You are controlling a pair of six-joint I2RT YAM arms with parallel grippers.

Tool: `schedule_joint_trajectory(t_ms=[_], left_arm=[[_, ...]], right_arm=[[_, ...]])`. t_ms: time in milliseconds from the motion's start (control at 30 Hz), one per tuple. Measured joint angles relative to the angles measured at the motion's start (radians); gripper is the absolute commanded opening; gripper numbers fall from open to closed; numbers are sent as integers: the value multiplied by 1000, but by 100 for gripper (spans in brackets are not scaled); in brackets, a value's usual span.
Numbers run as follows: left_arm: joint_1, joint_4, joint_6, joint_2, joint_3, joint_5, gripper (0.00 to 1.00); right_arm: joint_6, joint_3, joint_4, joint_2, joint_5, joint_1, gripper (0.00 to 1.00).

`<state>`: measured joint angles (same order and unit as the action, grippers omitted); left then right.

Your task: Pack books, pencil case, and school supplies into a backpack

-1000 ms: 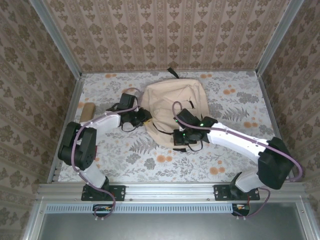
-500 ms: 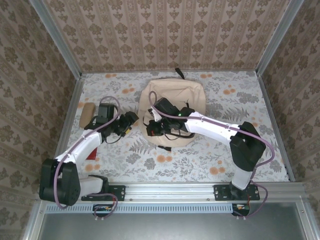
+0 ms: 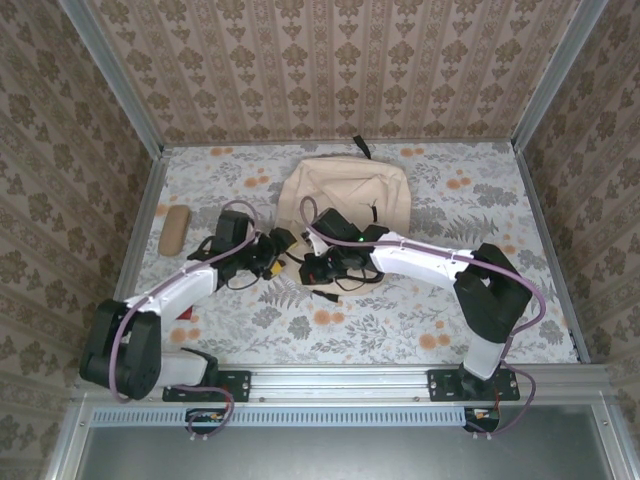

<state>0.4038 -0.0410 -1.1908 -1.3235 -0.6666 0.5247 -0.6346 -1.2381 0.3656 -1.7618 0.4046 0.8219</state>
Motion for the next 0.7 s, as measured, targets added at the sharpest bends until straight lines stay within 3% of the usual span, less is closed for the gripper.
schedule_joint_trajectory(t_ms=[167, 333, 533, 700], left_arm=[[44, 23, -23, -76, -16, 0, 52], [47, 28, -30, -103, -33, -14, 26], [52, 18, -21, -105, -54, -58, 10], [54, 20, -17, -130, -59, -69, 6]], right_arm=[[-1, 21, -5, 16, -1, 0, 0], [0, 26, 9, 29, -29, 1, 0], [0, 33, 106, 82, -126, 1, 0], [-8, 52, 193, 154, -223, 1, 0]])
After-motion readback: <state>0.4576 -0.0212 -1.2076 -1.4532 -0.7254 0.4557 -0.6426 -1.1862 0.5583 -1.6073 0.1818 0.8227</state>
